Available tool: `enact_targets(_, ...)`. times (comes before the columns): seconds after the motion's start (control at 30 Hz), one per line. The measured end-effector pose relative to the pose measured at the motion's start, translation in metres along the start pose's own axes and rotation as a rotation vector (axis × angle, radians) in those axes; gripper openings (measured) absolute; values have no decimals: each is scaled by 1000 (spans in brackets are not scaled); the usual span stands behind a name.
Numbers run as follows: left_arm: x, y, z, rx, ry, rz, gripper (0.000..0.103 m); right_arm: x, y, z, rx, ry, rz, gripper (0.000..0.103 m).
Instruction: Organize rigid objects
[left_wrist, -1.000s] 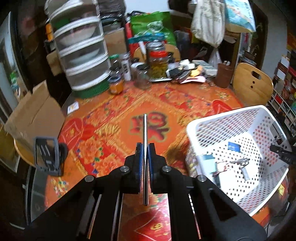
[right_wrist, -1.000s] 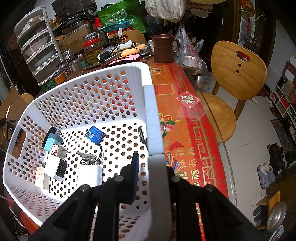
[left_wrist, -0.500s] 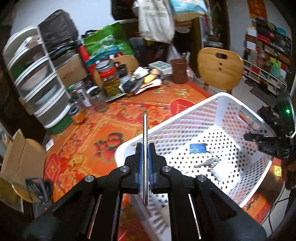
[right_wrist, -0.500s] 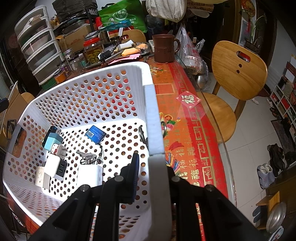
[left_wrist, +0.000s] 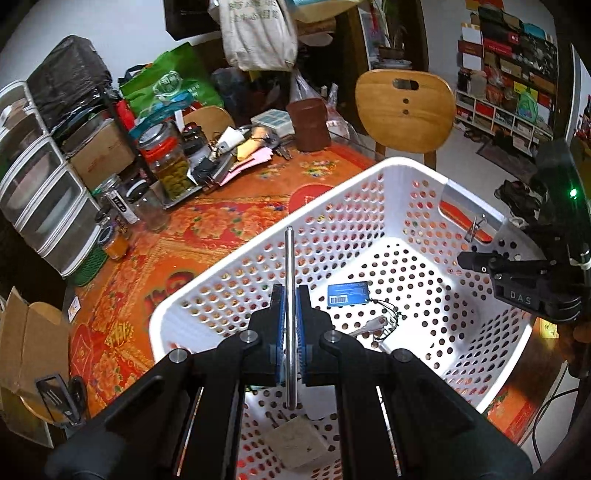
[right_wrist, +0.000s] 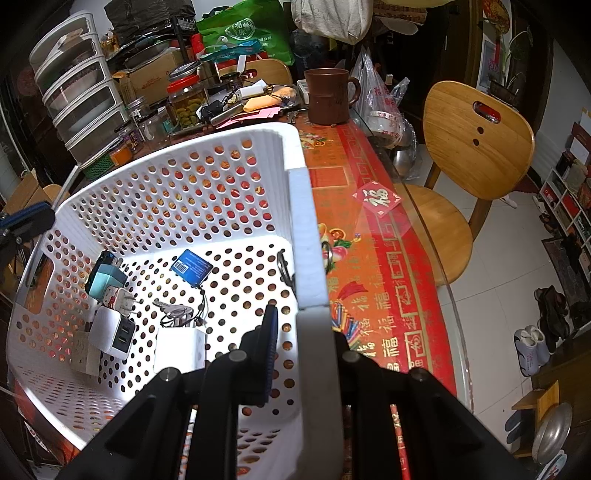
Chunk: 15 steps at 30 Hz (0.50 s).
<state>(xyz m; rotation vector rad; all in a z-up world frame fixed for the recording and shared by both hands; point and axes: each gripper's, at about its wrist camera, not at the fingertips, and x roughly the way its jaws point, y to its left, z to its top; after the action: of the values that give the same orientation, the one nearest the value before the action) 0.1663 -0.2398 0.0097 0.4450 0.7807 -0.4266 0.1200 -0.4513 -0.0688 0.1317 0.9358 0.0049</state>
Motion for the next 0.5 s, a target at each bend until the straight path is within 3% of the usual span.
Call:
enact_targets(0.23,19,-6,-4,6,41,-18,6,0,0,0,1,-1,-1,15)
enact_targets(0.27,20,-5,-5,0,44,-20,9,0,0,0,0,-1,0,15)
enact_targets(0.33,20,-1,-7,-13,41,-30,31,0,0,0,1,-1,0,15)
enact_targets(0.37,19,0,-8,-15,31,-20,55,0,0,0,1,-1,0,15)
enact_targets(0.4,16,1,-8,-12,15,-4,72,0,0,0,0,0,-1,15)
enact_targets(0.5,7,4,-9,0,-20,9,83,0,0,0,1,0,-2,15)
